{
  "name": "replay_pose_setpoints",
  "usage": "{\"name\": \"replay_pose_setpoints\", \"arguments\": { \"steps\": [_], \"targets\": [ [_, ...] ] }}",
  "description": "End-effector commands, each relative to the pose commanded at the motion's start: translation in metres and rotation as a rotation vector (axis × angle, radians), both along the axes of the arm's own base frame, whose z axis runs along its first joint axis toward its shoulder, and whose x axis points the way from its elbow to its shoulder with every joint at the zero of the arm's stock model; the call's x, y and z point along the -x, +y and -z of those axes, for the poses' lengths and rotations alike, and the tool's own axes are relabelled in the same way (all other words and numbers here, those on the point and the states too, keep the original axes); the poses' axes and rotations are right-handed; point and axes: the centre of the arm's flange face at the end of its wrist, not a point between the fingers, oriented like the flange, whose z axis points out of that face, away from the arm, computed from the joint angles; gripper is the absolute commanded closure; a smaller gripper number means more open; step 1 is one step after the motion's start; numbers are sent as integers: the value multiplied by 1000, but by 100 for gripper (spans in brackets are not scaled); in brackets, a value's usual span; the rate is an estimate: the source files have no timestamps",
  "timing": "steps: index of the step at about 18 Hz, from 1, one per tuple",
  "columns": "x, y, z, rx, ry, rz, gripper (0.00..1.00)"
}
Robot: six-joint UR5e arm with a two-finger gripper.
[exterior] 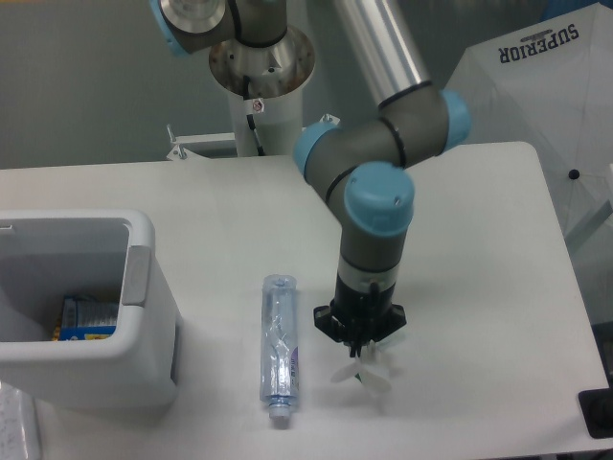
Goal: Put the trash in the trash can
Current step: 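Close the gripper on the crumpled white tissue and lift it, then carry the tissue over the white bin and open the gripper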
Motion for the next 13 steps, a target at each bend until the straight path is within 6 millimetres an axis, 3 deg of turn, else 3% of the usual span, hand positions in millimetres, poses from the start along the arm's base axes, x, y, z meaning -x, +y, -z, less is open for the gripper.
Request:
{"name": "replay_pose_setpoints", "arguments": {
  "steps": [2, 6, 10, 13],
  "targets": [
    [-2, 1, -25, -67, -11, -1, 98],
    [-41, -11, -104, -186, 21, 14, 98],
    [-94, -20, -175, -332, -11, 48, 97],
    [-150, -13, -208, -382, -3, 129, 97]
  ]
}}
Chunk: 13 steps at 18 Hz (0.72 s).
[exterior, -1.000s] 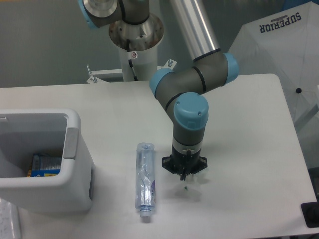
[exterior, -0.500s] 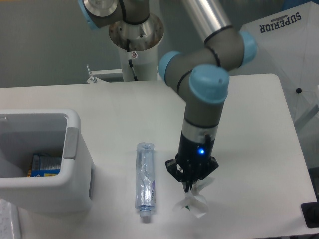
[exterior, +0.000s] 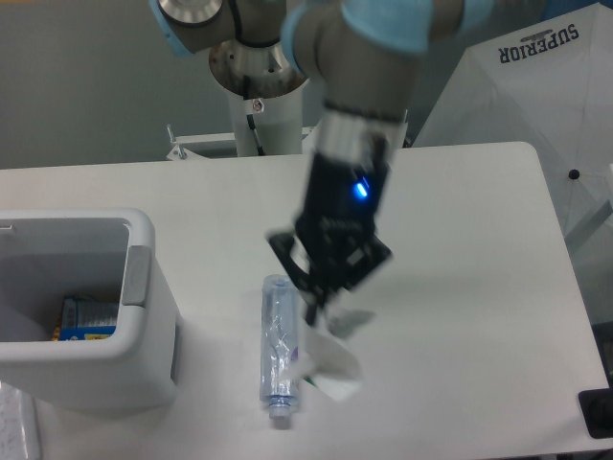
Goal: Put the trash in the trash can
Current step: 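Carry the tissue over the white bin and open the gripper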
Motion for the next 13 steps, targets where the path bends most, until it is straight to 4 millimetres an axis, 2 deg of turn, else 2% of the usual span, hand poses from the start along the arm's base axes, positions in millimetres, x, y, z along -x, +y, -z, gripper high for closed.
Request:
{"name": "replay_pose_setpoints", "arguments": {
  "steps": [3, 6, 8, 9, 13],
  "targets": [
    [-44, 10, -14, -17, 19, 67, 97],
    [-79, 27, -16, -21, 20, 132, 96],
    [-118, 48, 0, 0, 5, 210, 96],
    [-128, 53, 7, 13, 1, 229, 96],
    [-149, 60, 34, 52, -28, 265, 95]
  ]
}}
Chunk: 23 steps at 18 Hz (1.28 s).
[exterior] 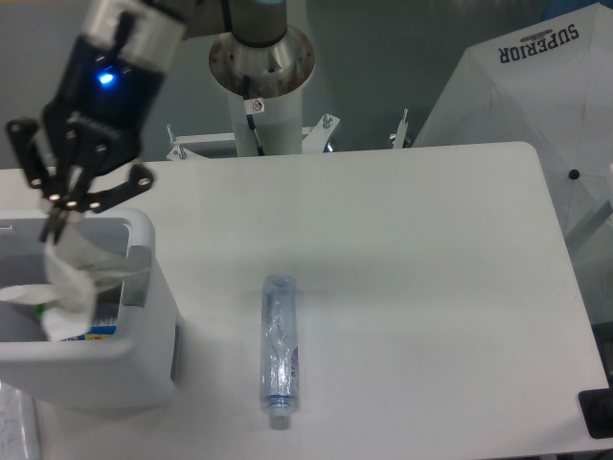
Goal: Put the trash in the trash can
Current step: 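Carry the tissue over the white bin and open the gripper, then move the gripper back over the clear water bottle and lower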
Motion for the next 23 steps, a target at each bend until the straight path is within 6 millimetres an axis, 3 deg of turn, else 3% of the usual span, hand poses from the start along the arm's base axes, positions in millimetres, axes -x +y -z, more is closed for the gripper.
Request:
{"name": "replay_pose_setpoints", "arguments": {
  "steps": [4, 8, 10, 11, 13, 14, 20, 21, 23],
  "targets": [
    [-12, 2, 18, 30, -16, 18, 94],
    [-10, 4, 27, 45, -22, 18, 92],
    [-9, 7, 35, 57, -29, 18, 86],
    [-8, 8, 37, 59, -28, 19, 76],
    [-5, 9, 40, 69, 0, 19, 38],
    [-4, 9, 42, 73, 17, 21, 24],
    [4, 10, 28, 70, 66, -12, 10],
    [24, 4, 29, 87, 88, -63, 6],
    [102, -24, 37, 136, 116, -232, 1]
  ]
}}
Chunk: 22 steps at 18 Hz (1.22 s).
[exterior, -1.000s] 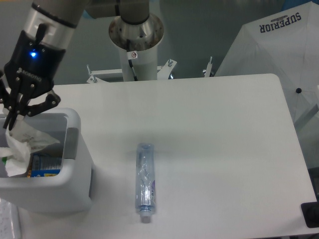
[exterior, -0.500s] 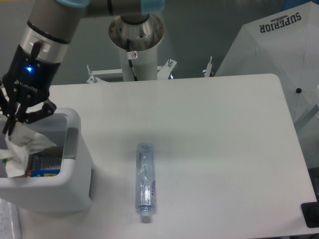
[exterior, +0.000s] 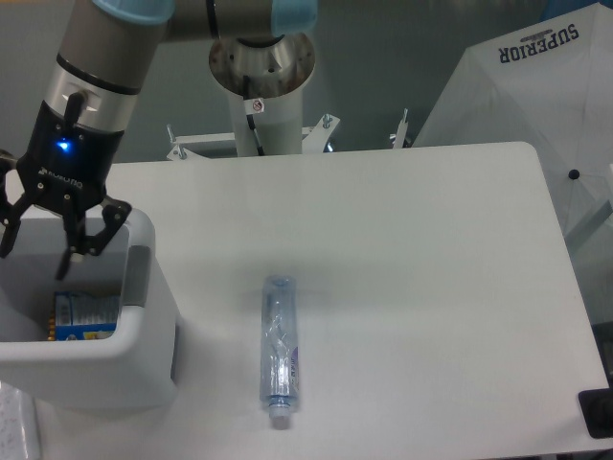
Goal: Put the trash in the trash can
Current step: 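Move the gripper back over the clear water bottle and lower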
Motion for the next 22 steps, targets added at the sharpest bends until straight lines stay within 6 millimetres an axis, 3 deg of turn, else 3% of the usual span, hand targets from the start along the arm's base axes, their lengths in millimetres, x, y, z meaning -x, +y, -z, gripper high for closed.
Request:
{"name": "replay_pose_setpoints", "arguments": {
  "steps": [3, 6, 13, 15, 22],
  "targets": [
    [83, -34, 9, 9, -8, -144, 0],
    [138, -42, 38, 23, -25, -214, 0],
    [228, -8, 153, 184, 17, -296, 0],
    [238, 0, 179, 229, 22, -305, 0],
    [209, 46, 250, 303, -4, -198, 0]
  ]
}}
